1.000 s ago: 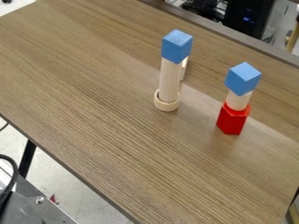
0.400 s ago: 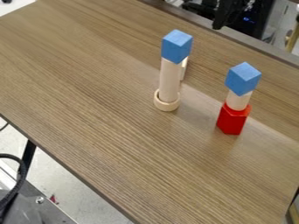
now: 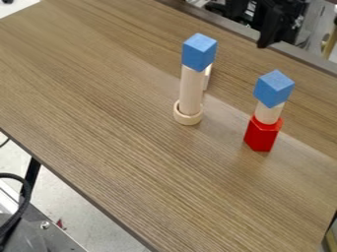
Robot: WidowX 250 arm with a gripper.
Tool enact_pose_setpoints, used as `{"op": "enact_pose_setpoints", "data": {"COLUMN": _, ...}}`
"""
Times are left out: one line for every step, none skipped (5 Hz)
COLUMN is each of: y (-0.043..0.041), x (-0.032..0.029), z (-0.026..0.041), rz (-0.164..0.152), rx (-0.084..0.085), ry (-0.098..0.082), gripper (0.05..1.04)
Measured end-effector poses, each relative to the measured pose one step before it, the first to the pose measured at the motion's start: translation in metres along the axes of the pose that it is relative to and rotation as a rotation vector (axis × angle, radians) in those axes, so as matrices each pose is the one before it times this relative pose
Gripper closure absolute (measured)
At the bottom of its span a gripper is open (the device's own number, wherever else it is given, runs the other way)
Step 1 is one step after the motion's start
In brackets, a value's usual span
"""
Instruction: Pick the right blue square and put it above the left side blue block
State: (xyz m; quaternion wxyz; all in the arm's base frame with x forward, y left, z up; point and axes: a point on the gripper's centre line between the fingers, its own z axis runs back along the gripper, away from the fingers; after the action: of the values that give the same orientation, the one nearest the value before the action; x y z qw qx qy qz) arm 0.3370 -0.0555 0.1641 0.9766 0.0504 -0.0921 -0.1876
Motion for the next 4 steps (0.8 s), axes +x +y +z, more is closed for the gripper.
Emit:
{"op": "enact_pose_setpoints", "data": {"y": -0.00316, "x": 0.00662, "z": -0.00548, "rz": 0.0326, "rx": -0.0227, "ry": 0.0139, "gripper": 0.083}}
{"op": "enact_pose_setpoints", "data": {"y": -0.01073, "x": 0.00534, "z": -0.00824, "rz": 0.0322, "rx": -0.0312, "ry": 0.0173, "gripper": 0.083}}
{"op": "enact_pose_setpoints", "data": {"y": -0.00906, "x": 0.00125, "z": -0.00972, "rz": 0.0184, "rx": 0.0088, "ry": 0.0335, "gripper": 0.083}}
{"op": "enact_pose_setpoints", "data": {"y": -0.00770, "x": 0.00149, "z": -0.00496, "rz": 0.0026, "rx": -0.0039, "ry": 0.0061, "gripper": 0.083}}
